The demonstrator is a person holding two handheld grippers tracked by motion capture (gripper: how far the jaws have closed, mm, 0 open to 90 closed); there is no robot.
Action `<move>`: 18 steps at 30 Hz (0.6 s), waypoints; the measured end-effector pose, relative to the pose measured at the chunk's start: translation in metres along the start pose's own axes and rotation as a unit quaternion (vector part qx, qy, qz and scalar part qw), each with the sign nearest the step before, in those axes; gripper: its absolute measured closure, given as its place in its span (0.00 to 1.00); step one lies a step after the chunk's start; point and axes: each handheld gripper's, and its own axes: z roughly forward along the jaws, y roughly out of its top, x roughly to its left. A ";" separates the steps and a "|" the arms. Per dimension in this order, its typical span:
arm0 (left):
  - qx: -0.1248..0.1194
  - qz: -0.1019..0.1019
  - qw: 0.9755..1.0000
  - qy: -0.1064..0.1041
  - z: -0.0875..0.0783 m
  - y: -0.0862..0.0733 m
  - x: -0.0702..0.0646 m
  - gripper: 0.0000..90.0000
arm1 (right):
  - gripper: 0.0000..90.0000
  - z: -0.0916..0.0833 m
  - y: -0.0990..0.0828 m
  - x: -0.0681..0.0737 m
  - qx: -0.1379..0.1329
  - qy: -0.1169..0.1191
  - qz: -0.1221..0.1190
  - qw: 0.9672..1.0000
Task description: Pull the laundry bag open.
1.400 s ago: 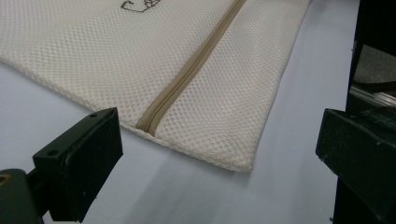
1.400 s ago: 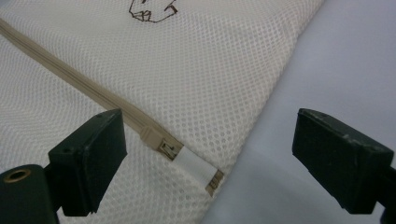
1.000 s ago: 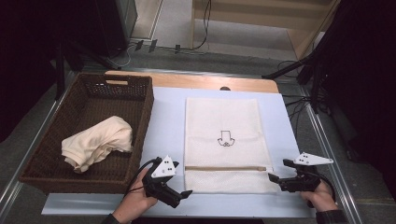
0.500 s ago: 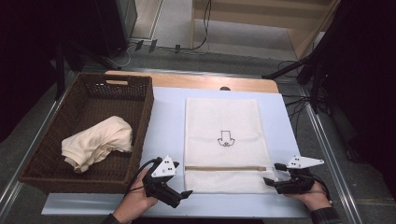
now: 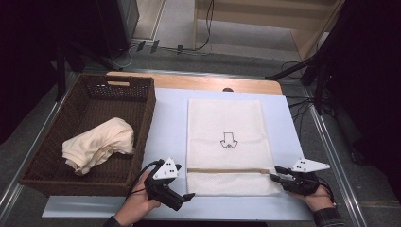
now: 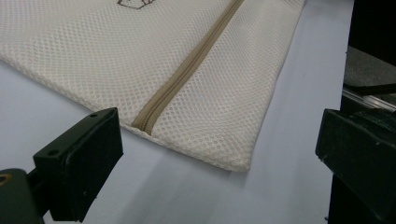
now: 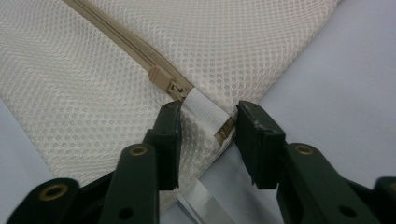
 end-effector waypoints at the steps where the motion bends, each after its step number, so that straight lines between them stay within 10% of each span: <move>1: 0.000 0.000 1.000 0.000 0.000 0.000 0.000 0.01 | 0.74 0.000 0.000 0.000 -0.001 -0.001 0.000 1.000; 18: 0.001 0.002 1.000 -0.006 0.001 0.000 -0.001 0.01 | 0.92 0.001 0.003 0.000 0.003 0.012 0.015 1.000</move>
